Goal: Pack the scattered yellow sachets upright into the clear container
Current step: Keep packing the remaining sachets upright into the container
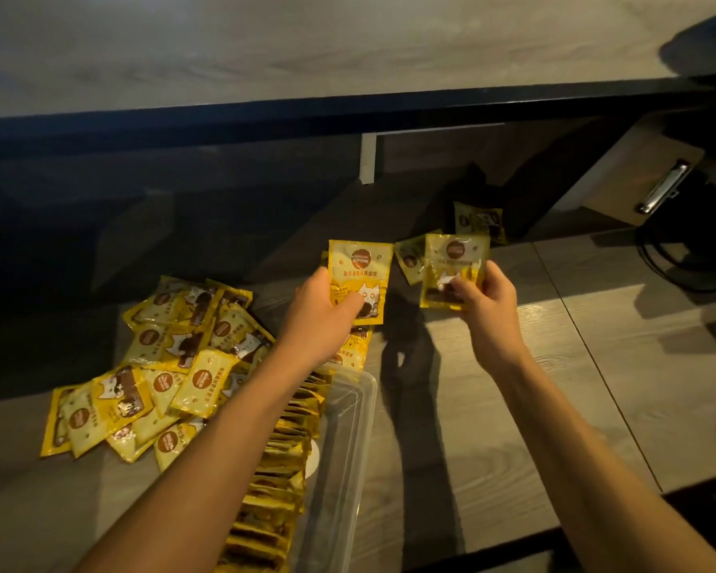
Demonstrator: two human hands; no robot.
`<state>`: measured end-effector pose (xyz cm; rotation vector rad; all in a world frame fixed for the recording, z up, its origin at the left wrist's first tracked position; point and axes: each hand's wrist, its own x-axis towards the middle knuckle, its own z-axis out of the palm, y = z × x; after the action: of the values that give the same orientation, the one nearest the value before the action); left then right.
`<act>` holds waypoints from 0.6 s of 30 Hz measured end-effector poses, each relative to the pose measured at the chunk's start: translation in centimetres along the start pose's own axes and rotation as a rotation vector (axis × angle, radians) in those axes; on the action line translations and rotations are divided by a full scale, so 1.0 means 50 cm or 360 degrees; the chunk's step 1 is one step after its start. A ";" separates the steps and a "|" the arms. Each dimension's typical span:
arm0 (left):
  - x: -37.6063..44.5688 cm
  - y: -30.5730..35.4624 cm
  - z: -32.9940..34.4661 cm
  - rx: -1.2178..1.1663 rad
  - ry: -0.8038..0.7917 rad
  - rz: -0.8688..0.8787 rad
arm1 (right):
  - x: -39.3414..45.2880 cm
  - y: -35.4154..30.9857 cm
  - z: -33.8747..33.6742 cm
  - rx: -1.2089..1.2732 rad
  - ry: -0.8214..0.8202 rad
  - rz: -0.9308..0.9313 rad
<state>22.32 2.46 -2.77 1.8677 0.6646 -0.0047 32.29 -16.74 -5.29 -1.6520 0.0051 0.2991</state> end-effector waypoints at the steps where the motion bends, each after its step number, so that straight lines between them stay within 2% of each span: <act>1: -0.005 -0.002 -0.005 -0.0025 0.0015 0.0014 | -0.029 -0.009 0.005 0.0221 -0.0074 0.0054; 10: -0.092 -0.041 -0.043 -0.0269 -0.0019 0.0182 | -0.192 -0.024 0.049 0.0722 -0.0225 0.0244; 14: -0.110 -0.043 -0.050 -0.0295 -0.0048 0.0196 | -0.205 -0.027 0.070 0.0669 -0.0314 0.0176; 18: -0.127 -0.030 -0.051 -0.0537 -0.0160 0.0237 | -0.208 -0.026 0.100 0.0432 -0.0273 -0.0035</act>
<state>15.51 2.22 -1.10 1.5752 0.4258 0.1035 21.57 -13.52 -2.32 -1.3525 -0.0975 0.4047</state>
